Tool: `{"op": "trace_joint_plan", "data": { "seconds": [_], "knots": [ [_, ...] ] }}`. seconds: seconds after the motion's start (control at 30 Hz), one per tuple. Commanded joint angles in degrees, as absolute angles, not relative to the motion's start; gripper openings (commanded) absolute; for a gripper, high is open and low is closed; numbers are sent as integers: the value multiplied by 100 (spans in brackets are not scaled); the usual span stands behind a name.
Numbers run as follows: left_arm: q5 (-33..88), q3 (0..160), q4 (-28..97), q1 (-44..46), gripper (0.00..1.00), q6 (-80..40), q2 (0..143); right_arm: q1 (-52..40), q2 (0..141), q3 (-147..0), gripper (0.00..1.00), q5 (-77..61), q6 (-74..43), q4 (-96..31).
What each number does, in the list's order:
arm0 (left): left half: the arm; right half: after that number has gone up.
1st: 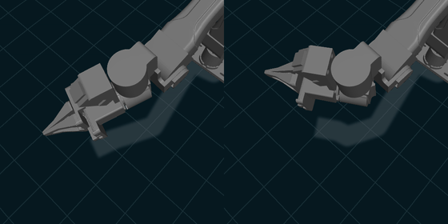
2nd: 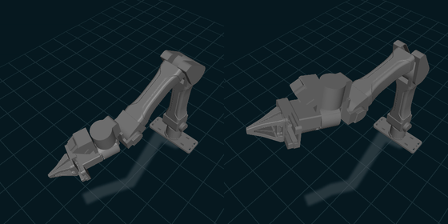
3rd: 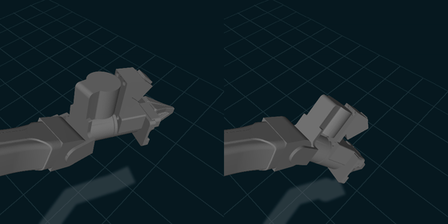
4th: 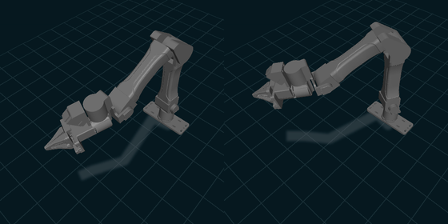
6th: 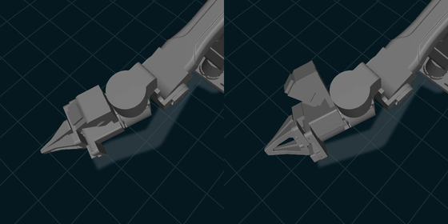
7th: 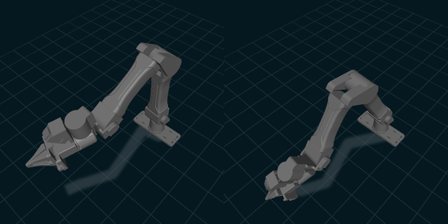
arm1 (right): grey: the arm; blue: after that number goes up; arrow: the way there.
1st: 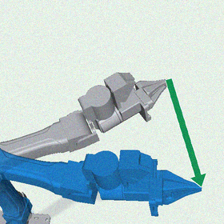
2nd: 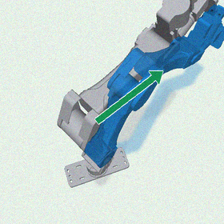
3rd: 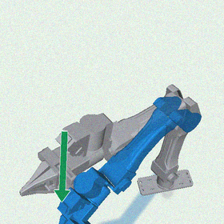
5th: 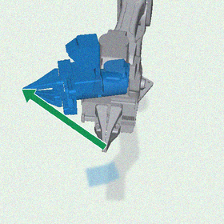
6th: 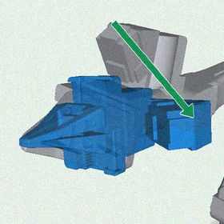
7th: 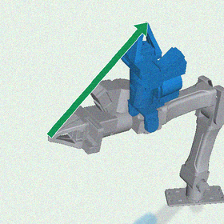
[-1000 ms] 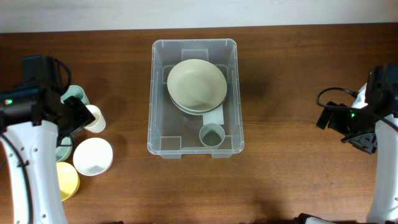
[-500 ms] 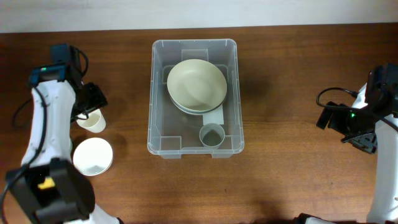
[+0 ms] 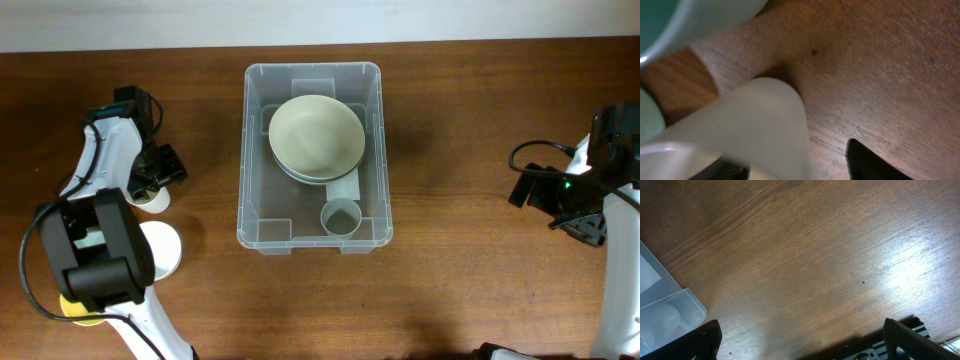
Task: Pack container
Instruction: 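Move the left gripper back to the cups and grasp the cream cup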
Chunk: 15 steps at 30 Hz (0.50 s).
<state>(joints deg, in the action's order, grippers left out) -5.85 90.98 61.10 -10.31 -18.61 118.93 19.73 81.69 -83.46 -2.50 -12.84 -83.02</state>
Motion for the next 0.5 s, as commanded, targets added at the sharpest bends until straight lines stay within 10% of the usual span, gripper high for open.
{"op": "trace_joint_plan", "data": {
  "seconds": [0.0, 0.23, 0.47],
  "knots": [
    [-517, 9089, 6040, -932, 49, -1763, 12001, 1990, 8103, -8433, 99, -261, -1225, -8283],
    [-537, 9089, 5977, -617, 9, -1765, 12007, 1990, 8103, -8433, 99, -261, -1223, -8283],
    [-537, 9148, 6147, -290, 1, -1765, 11998, 1990, 8103, -8433, 99, -259, -1223, -8285]
  ]
}}
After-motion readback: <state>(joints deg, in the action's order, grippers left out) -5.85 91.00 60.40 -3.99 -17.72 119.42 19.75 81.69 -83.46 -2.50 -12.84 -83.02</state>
